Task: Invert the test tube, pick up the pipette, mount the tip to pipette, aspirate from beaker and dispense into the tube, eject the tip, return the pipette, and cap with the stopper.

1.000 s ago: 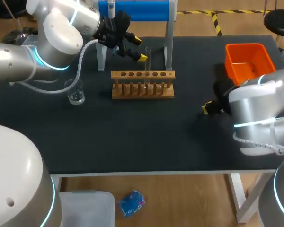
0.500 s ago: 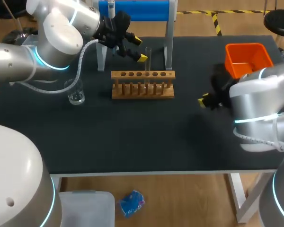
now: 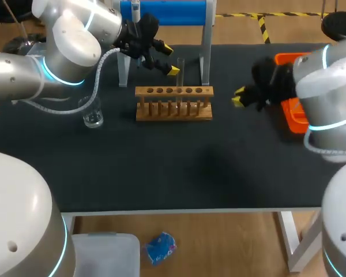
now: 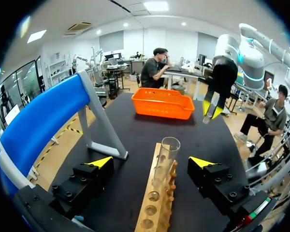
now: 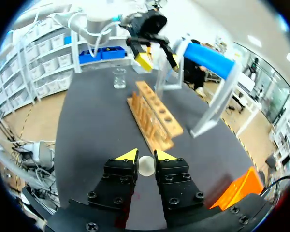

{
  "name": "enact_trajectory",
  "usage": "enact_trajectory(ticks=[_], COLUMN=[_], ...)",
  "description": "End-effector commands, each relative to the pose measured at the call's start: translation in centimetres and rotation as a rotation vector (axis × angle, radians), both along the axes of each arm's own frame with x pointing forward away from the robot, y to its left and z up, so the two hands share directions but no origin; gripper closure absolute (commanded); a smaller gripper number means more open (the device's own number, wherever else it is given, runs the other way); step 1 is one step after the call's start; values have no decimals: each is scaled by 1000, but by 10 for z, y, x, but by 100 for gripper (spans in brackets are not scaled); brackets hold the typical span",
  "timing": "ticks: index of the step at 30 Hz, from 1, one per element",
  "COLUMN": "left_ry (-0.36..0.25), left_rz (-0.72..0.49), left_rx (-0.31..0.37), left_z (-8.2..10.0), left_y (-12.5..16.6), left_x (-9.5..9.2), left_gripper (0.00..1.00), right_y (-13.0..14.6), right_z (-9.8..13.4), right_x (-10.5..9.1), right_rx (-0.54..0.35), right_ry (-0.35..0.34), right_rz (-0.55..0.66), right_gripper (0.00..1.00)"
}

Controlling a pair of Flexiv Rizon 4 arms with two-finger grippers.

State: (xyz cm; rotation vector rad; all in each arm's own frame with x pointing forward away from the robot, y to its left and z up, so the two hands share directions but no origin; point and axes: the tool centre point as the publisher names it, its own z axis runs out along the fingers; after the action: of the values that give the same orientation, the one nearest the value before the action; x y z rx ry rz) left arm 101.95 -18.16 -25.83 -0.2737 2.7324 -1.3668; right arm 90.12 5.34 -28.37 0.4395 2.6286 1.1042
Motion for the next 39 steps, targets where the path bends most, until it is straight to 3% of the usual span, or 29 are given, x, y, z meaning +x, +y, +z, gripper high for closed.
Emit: enact_trajectory(ticks=[1,9,13,32,39], left_ry=[4,4,4,4,4], left_rz=[-3,-3,-3,-3,-3], left_rx=[3,3,3,3,3], left_z=[1,1,1,1,1], left_y=[0,0,0,0,0], left_x=[1,1,1,1,1], left_gripper=[0,0,0,0,0], right_y=[-11,25,45,45,79], right_z=[52,89,105,105,107], right_x=[0,20,36,36,66], right_rx=[-4,-35,-60,-60,-128], right_ry=[260,269,283,283,140], right_rz=[306,403,363,363,354], right_gripper=[100,100,100,100,100])
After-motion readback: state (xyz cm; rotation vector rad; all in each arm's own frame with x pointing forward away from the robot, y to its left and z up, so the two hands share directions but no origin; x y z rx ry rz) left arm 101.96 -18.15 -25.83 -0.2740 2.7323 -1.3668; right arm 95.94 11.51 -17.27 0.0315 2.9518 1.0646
